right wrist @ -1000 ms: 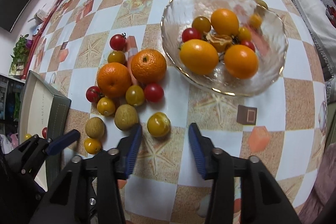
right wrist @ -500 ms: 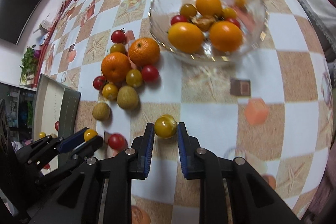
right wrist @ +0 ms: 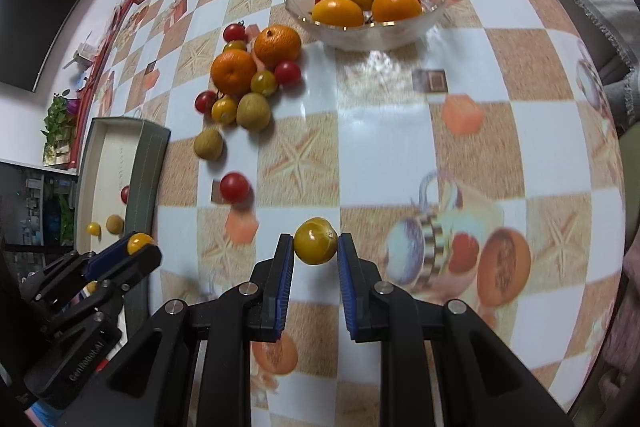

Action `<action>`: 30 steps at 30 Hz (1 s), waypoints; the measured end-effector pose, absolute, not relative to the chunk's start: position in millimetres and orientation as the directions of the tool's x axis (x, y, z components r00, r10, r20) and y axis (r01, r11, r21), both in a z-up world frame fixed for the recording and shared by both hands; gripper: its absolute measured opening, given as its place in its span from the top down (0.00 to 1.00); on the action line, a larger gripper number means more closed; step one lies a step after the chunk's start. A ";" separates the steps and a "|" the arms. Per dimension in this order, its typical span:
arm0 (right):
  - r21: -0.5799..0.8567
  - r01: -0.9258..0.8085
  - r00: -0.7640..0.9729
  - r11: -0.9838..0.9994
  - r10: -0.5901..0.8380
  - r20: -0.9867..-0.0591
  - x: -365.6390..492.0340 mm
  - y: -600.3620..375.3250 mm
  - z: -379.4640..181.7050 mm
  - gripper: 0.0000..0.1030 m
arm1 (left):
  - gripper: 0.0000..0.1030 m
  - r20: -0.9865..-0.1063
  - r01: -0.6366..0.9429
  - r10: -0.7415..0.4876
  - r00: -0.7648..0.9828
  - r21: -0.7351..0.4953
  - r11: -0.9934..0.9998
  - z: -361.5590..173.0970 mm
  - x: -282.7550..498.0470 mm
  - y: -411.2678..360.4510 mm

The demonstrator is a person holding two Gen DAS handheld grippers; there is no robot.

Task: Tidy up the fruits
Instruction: 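Grasp a yellow tomato with the left tool while the right tool grasps another, then carry both yellow tomatoes over the tray and open both tools to drop them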

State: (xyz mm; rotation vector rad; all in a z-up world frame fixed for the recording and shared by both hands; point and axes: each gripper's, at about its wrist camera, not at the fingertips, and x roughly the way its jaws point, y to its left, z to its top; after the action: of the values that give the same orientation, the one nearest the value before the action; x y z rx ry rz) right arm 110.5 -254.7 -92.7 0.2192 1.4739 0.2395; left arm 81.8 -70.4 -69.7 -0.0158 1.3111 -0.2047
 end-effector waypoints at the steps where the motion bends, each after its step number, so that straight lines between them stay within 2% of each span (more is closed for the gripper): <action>1: 0.289 -0.023 0.080 0.957 0.290 -0.954 108.0 -254.3 -91.7 0.77 | 0.78 -0.957 0.136 -0.157 0.243 -0.127 0.983 -67.3 77.9 -66.5; 13: 0.278 -0.044 0.079 0.960 0.281 -0.956 87.3 -226.1 -74.4 0.76 | 0.78 -0.955 0.056 -0.129 0.267 -0.119 0.991 -50.4 46.6 -6.3; 30: 0.287 -0.229 0.073 0.930 0.310 -0.948 94.7 -114.7 -54.3 0.76 | 0.78 -0.959 -0.100 -0.063 0.277 -0.094 0.991 -54.0 19.5 96.4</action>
State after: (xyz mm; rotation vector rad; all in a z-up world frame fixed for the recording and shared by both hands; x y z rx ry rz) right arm 94.7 -114.7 -54.3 0.0676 1.4422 0.4055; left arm 19.5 96.4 -54.0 -0.1456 1.2916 0.0254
